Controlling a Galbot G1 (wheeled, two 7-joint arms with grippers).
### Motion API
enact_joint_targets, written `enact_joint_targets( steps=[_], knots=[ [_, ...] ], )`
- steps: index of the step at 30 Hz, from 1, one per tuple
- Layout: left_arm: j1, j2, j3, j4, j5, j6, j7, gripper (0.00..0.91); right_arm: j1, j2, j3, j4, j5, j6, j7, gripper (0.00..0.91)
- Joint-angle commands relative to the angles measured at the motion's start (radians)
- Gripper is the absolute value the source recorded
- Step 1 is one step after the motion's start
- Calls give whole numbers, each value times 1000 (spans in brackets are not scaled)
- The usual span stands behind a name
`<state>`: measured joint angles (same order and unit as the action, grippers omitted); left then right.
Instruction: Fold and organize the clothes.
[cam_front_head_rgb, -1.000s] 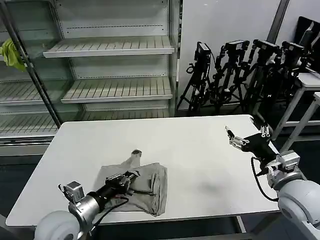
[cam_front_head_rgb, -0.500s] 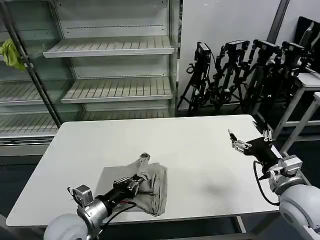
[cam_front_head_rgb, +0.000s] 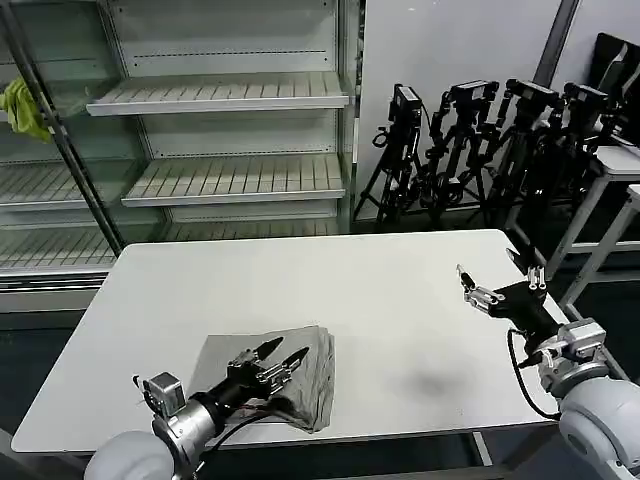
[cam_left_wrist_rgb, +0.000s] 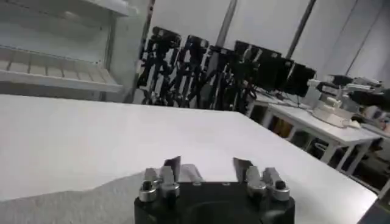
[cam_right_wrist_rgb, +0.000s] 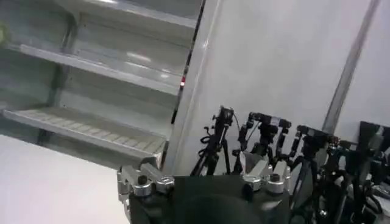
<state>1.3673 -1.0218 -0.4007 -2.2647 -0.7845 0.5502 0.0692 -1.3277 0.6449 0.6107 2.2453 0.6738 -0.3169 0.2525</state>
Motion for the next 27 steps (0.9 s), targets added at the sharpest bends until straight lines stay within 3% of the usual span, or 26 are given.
enact_joint_targets(
  steps=[1,10,19,27],
  knots=[
    [40,8,-115,-22,-6,-6,-1,907,-13,6,5,9,-2,0,0,907],
    [175,27,-292,109,10,-21,-24,907,-5,-10,11,22,3,7,-7,907],
    [210,-39,-286,127,59,-27,-21,907,70,-19,-21,25,23,6,-5,907],
    [208,-53,-235,149,112,-49,-10,907,60,-15,-14,39,23,9,-5,907]
  ],
)
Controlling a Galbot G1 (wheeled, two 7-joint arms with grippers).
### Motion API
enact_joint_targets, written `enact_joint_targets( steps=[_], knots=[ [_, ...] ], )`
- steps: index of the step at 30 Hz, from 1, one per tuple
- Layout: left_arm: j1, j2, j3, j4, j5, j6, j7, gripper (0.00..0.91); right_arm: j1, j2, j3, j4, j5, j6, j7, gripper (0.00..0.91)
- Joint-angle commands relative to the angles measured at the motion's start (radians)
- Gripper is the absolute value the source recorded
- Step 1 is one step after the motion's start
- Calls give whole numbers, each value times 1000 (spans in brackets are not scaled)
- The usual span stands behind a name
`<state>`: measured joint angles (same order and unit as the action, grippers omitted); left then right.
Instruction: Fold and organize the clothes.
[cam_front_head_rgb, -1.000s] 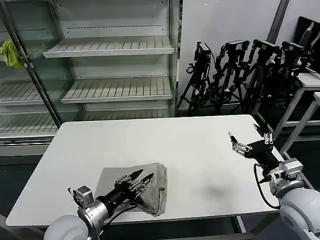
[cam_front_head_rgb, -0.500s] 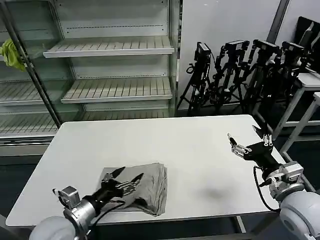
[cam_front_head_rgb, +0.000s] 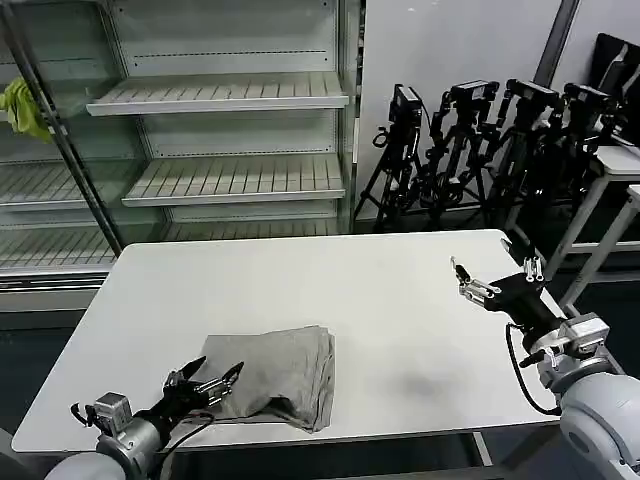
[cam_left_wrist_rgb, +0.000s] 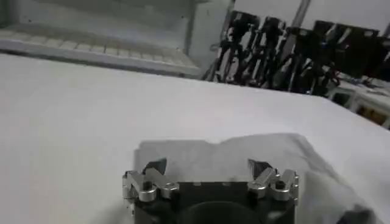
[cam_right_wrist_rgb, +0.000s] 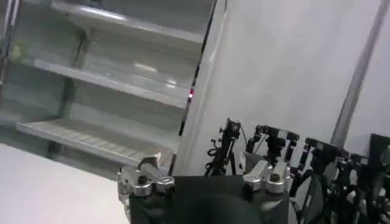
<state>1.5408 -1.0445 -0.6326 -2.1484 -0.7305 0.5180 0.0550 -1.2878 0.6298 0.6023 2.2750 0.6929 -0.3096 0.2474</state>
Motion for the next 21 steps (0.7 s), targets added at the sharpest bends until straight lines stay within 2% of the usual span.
enact_joint_targets(
  steps=[1,21],
  knots=[
    [29,-33,-3,37,60,-18,4,907,16,1,-4,13,4,1,1,907],
    [39,-32,-23,31,67,-22,21,907,-20,19,13,35,2,4,-2,907]
  ],
)
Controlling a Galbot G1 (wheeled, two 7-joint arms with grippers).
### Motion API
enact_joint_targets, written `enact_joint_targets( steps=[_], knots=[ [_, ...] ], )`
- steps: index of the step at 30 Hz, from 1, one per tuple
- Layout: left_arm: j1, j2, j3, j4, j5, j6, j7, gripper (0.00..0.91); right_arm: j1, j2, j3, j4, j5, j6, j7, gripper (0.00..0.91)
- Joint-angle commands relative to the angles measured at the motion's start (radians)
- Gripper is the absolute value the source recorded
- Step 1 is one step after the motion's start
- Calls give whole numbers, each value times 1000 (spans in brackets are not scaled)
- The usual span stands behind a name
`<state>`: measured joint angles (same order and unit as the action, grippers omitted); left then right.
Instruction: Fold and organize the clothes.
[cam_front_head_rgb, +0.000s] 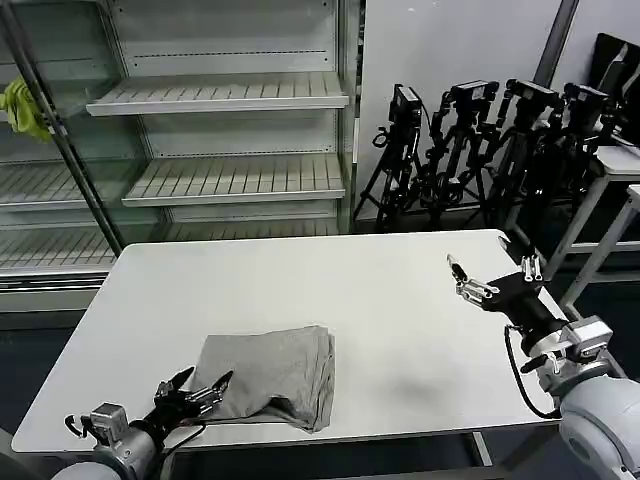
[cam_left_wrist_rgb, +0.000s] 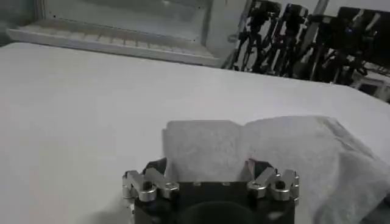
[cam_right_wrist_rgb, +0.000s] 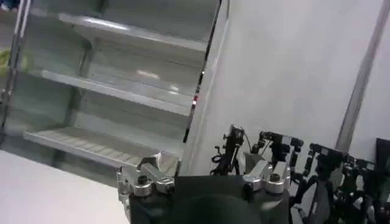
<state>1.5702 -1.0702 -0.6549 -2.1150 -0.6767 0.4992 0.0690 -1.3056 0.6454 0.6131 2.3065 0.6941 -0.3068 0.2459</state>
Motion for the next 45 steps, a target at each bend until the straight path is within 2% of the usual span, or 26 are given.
enact_joint_targets(
  steps=[1,2,3,4,5,7,8,31,36,45],
  knots=[
    [9,-7,0,-4,13,-3,9,907,-7,5,5,6,0,1,0,907],
    [9,-8,1,-6,14,-4,10,796,-9,6,5,7,0,1,0,907],
    [9,-9,2,-7,16,-5,13,524,-14,8,7,8,0,1,0,907],
    [10,-9,3,-7,17,-8,15,393,-17,9,9,9,0,1,0,907],
    [10,-9,3,-6,17,-9,17,191,-21,11,10,11,-1,1,-1,907],
    [10,-10,7,-6,18,-15,20,71,-27,14,13,15,-1,1,-1,907],
    [10,-11,8,-6,20,-16,23,40,-28,15,13,16,-2,1,-1,907],
    [33,-8,-25,-38,33,-25,33,40,-45,22,26,53,-2,1,1,907],
    [59,29,-98,-50,31,-25,36,40,-11,25,9,49,-1,2,-1,907],
    [101,142,-340,-28,69,-29,36,50,77,40,-67,23,0,8,-4,907]
  ],
)
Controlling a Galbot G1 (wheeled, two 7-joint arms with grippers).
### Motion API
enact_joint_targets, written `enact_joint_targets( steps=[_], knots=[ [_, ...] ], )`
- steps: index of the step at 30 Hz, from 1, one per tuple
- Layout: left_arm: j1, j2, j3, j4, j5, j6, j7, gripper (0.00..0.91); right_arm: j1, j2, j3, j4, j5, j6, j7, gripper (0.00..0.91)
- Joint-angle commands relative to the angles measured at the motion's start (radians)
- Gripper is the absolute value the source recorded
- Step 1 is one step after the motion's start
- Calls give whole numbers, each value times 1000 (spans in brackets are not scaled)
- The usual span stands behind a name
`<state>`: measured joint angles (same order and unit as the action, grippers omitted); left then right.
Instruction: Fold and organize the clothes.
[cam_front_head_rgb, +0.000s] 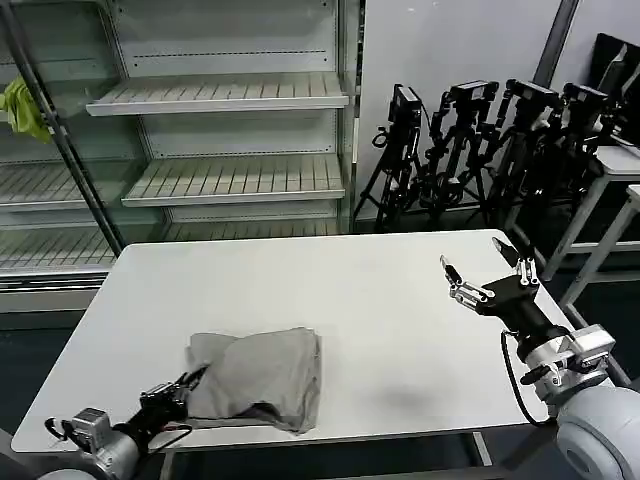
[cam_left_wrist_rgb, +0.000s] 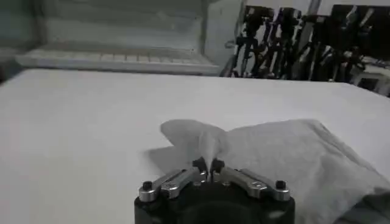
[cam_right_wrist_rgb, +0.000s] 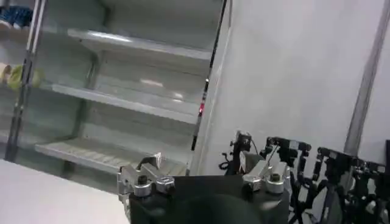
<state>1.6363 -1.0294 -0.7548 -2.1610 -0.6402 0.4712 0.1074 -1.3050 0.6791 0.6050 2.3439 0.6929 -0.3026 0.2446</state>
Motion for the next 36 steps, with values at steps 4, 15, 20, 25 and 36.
enact_joint_targets(
  steps=[4,15,20,25,36],
  knots=[
    [52,138,-333,48,50,0,3,50,112,9,-85,-27,8,7,-4,907],
    [36,246,-538,248,414,-116,84,50,201,28,-181,-59,11,13,-7,907],
    [-1,257,-584,288,629,-201,117,50,196,31,-176,-64,11,18,-9,907],
    [-33,222,-554,213,747,-244,147,50,179,28,-155,-62,12,19,-8,907],
    [-91,44,-286,40,961,-318,183,50,68,32,-53,-29,0,15,-5,907]
  ],
)
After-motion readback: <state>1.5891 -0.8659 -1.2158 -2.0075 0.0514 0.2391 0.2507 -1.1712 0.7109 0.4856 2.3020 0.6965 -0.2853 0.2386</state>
